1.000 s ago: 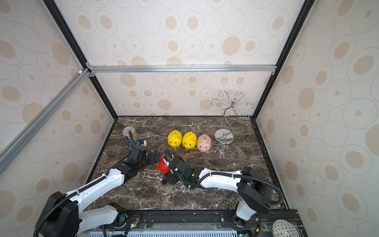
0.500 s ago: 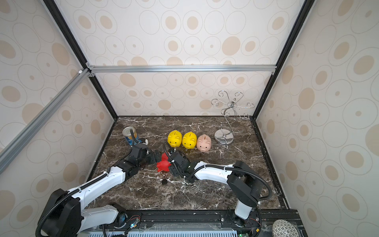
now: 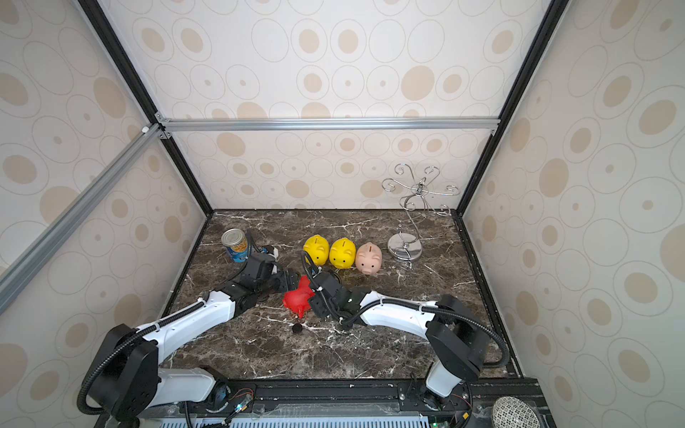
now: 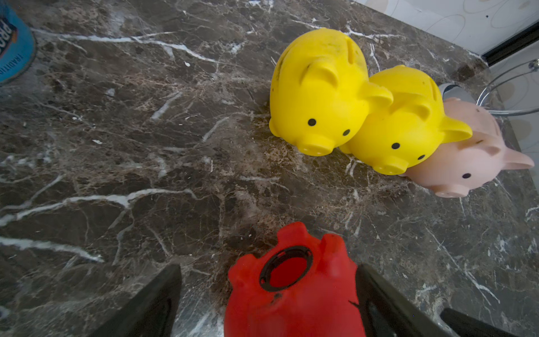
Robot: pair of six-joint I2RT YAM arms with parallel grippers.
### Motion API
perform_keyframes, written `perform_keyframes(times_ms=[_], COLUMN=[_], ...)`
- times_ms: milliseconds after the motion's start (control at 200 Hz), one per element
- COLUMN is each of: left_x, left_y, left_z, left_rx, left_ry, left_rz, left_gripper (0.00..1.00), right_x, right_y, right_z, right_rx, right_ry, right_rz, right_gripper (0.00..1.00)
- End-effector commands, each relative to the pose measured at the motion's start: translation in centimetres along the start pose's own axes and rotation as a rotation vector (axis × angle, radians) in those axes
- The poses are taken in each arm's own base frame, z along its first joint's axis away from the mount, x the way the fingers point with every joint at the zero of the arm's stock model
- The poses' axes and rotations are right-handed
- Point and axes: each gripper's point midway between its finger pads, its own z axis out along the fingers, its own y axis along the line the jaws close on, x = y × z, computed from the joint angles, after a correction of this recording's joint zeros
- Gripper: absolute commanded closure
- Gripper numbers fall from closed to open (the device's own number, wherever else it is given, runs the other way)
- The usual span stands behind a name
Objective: Open piggy banks
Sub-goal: Adjust the piggy bank at the center of the board.
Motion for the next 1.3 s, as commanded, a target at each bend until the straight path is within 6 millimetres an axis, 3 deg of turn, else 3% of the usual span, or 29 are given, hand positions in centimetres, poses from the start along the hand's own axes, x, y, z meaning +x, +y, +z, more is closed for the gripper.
perform_keyframes(times_ms=[0,200,375,495,670,920,1295], left_x=[-1.4,-0.8,-0.7,-0.8,-0.7,-1.0,-1.5], left_y=[-1.2,-2.0,-1.7,-1.6,-1.2,-0.7,2.7], left_z=[-0.1,1.1,0.9,0.7,0.6,0.4,0.8], left_rx=[-0.004,-0.045,-0.061,-0.066,-0.079,-0.086,-0.150], left_ry=[-0.021,0.005,-0.005,-0.013,-0.013,-0.021,-0.026], left_rz=[0.049,0.115,0.124,0.121,0.107,0.096,0.020], left_gripper=[0.08,0.12,0.17,0.20,0.22,0.22,0.22], right_x=[1.0,1.8,3.6,3.9,3.7,4.2,3.6], right_y=[0.2,0.7,3.0,4.2,6.1,5.8,5.5], right_z=[-0.2,-0.3,0.1,0.8,2.4,5.5,7.7], right_rx=[-0.039,-0.109,-0.261,-0.332,-0.423,-0.376,-0.327], right_ry=[-0.001,0.009,-0.043,-0.098,-0.155,-0.171,-0.201], right_rz=[-0.012,-0.024,-0.065,-0.044,-0.033,-0.028,-0.027], right_gripper=[0.33,0.41,0.49,0.60,0.57,0.52,0.61])
